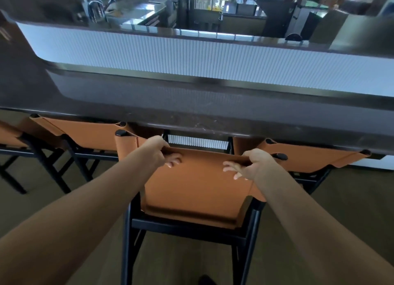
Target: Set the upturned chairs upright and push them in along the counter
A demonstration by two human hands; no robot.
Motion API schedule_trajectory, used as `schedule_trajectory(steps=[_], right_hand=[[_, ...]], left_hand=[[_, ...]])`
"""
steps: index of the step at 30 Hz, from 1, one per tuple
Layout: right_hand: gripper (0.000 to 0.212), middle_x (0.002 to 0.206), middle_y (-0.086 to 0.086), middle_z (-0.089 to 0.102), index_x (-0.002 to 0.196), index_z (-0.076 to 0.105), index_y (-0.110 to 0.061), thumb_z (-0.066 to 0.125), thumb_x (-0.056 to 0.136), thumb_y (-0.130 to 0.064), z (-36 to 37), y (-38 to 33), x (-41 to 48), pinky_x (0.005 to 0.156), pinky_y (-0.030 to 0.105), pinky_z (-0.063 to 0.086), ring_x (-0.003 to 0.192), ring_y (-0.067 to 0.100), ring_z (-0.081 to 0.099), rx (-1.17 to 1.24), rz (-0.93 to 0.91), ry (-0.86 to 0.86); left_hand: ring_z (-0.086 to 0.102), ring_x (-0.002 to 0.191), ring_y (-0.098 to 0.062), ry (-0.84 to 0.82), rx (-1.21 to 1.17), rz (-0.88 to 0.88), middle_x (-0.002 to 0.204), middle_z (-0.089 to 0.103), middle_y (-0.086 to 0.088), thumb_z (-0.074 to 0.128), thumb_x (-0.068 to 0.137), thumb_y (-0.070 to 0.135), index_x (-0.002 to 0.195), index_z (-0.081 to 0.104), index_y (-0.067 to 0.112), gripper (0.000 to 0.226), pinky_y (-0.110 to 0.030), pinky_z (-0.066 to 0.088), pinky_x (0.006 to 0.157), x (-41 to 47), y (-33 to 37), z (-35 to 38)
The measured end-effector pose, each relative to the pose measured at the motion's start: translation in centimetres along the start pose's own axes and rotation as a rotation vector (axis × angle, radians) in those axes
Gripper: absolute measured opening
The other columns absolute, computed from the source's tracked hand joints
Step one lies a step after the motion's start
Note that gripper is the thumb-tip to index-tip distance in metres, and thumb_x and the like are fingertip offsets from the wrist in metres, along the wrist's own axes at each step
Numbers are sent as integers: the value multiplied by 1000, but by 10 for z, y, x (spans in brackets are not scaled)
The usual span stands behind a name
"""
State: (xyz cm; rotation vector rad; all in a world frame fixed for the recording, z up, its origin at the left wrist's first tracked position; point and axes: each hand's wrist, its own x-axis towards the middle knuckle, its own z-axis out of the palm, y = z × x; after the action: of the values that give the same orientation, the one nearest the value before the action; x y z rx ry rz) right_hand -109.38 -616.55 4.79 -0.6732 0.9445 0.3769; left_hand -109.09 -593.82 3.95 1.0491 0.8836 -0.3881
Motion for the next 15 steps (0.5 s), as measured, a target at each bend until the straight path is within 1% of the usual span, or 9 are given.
schedule_trajectory(steps=[4,7,9,11,13,14,15], right_hand=[[68,158,29,-10,155,8,-6,45,99,0,32,-10,24,94,57,50,136,58,26,12,24,-21],[65,158,30,-13,153,4,1,43,101,0,51,-31,43,95,57,48,135,59,26,-16,38,-37],[63,158,31,-13,152,3,5,41,101,1,62,-44,57,95,57,48,134,60,27,-49,43,-43],[60,157,31,-14,151,6,5,39,101,2,73,-55,69,95,57,48,134,60,27,-59,35,-68],[59,158,30,-13,152,10,4,38,100,4,83,-63,81,96,55,49,136,58,28,-47,10,-76],[58,158,31,-11,151,12,4,38,100,5,88,-65,85,96,54,49,136,57,29,-47,3,-74],[57,157,33,-6,150,13,5,38,99,5,93,-70,91,97,52,49,135,56,32,-55,-6,-74]], left_hand=[[52,119,-51,32,-35,12,144,25,-44,32,101,-2,137,26,-19,41,-35,46,102,22,26,-1],[51,120,-51,23,-48,49,143,25,-44,32,102,0,137,22,-22,42,-36,44,104,39,45,14],[51,119,-51,52,-40,70,141,28,-45,29,100,-3,133,24,-25,40,-37,45,103,55,58,23],[57,110,-51,71,-10,101,132,35,-46,28,97,-6,122,34,-23,31,-39,50,96,69,67,30],[62,90,-48,95,11,166,115,45,-45,28,95,-6,103,42,-16,19,-41,56,83,80,71,37],[62,82,-46,113,16,191,104,49,-41,29,95,-6,99,44,-13,17,-40,58,77,87,73,40],[62,78,-44,115,14,210,95,51,-37,29,94,-6,100,45,-13,18,-37,60,68,96,76,44]])
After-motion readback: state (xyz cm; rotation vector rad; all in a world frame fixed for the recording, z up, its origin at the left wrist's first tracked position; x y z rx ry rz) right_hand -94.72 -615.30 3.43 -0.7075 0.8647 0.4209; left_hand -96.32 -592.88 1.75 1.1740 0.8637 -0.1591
